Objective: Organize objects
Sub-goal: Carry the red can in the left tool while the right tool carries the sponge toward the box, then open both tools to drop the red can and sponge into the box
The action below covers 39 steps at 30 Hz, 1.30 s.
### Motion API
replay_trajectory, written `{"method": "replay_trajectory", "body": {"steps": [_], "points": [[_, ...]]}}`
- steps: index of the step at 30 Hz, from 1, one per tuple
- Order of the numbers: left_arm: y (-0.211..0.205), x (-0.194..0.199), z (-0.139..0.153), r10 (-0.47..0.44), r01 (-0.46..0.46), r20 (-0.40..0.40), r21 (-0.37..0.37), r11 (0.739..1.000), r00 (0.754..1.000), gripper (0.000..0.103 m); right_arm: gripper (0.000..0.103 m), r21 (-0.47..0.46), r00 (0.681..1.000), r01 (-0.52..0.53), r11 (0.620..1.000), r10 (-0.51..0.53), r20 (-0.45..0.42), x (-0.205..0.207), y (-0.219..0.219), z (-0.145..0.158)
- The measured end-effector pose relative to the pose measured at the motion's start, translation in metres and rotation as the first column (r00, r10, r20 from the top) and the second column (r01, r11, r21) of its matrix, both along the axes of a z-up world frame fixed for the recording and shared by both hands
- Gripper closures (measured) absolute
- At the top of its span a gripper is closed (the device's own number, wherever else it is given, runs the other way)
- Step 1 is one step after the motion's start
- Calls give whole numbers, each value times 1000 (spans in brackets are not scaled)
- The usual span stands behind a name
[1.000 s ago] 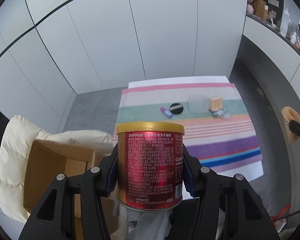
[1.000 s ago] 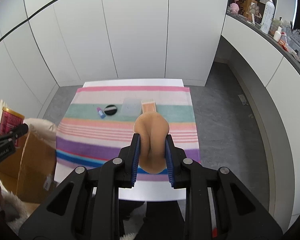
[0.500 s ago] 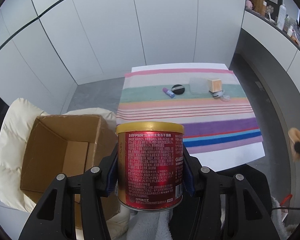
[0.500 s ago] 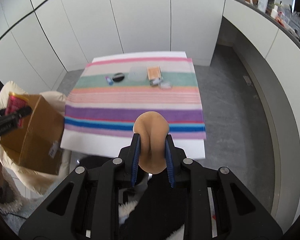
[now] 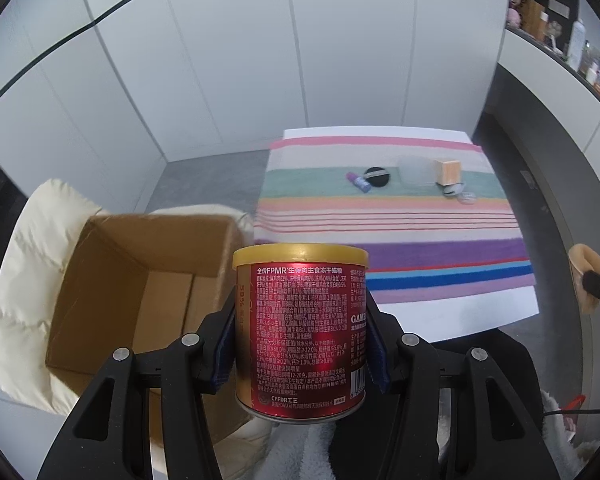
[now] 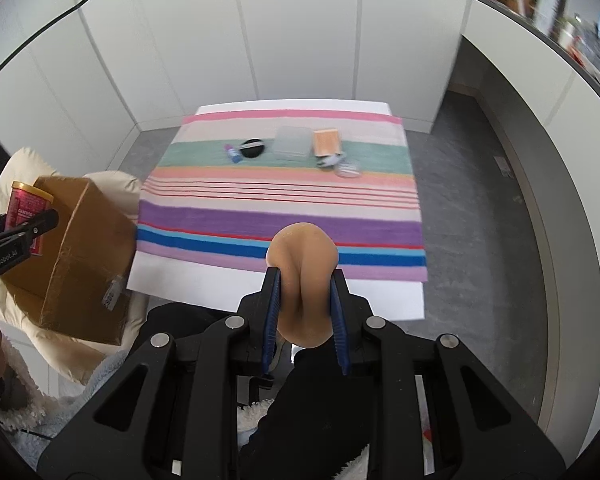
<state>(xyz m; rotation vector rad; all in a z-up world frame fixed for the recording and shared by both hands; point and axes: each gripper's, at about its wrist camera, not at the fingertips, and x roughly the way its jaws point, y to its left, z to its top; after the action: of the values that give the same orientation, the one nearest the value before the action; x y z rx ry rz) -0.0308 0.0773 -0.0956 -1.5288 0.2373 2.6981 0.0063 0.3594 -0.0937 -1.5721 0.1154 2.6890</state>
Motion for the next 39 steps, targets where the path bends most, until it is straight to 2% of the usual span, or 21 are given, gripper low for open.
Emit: {"method": "replay_trajectory", "body": {"steps": [5, 11, 17, 23, 28, 35, 39], "points": [[-37, 9, -7, 79, -79, 11, -14, 997, 997, 49, 78, -4, 996, -94, 996, 93, -12, -15, -43, 0], [-87, 27, -13, 191, -191, 26, -19, 981, 981, 49, 78, -3, 968, -250, 968, 250, -26, -28, -117, 1], [-133, 48, -16, 292, -292, 36, -8, 956, 956, 48, 78, -8, 910, -413, 911, 412, -36, -28, -199, 0], [-161, 57, -13, 362, -362, 32, 7, 932, 932, 48, 78, -10, 833, -553, 833, 553, -30, -15, -271, -7], [-165, 52, -12, 360, -360, 16, 0, 933, 933, 48, 78, -6, 797, -604, 797, 603, -10, -9, -296, -18], [-179, 31, -21, 391, -391, 32, -3, 920, 920, 48, 78, 6, 798, -602, 798, 602, 5, -25, -304, -23], [-198, 18, -26, 429, -429, 43, -2, 903, 902, 48, 78, 3, 790, -613, 790, 613, 15, -40, -324, -28]]}}
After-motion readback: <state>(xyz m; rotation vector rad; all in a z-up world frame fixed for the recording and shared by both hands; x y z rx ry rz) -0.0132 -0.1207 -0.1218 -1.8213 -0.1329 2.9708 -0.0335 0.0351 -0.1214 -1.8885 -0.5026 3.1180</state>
